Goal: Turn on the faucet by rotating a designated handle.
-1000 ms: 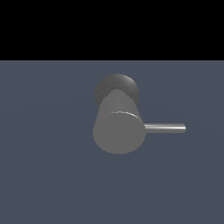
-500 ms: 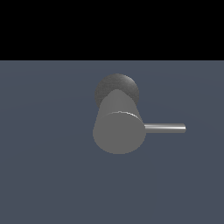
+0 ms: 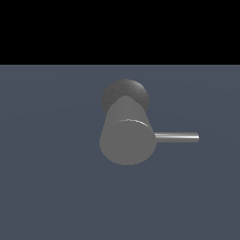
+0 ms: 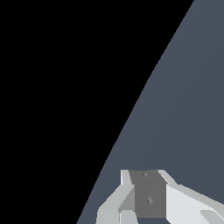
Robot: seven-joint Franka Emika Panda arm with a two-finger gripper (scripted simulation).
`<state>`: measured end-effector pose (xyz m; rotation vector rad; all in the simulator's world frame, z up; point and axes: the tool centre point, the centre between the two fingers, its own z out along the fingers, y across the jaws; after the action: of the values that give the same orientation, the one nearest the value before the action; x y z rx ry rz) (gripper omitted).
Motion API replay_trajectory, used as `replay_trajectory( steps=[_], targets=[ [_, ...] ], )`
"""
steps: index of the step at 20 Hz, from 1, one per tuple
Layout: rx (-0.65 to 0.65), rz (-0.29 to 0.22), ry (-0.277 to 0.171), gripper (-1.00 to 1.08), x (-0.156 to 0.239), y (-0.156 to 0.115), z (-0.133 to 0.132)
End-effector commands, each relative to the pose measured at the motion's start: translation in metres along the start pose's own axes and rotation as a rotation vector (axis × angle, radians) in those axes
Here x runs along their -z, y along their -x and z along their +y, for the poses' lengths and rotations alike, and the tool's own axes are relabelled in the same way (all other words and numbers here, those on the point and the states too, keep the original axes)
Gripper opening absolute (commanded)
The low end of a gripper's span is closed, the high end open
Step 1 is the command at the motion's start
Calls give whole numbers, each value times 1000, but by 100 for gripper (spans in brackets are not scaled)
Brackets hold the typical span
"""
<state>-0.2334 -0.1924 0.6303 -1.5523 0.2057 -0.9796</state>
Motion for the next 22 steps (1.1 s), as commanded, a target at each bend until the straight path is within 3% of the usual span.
replay_trajectory(
  steps=[1,6,12,22],
  targets=[
    [-47,80,-75,-100,19,-14,12],
    [-158,235,-208,-100,56,-38,46],
    [-319,413,-342,-100,94,-55,106],
    [-661,672,-497,-100,125,-49,236]
  ],
)
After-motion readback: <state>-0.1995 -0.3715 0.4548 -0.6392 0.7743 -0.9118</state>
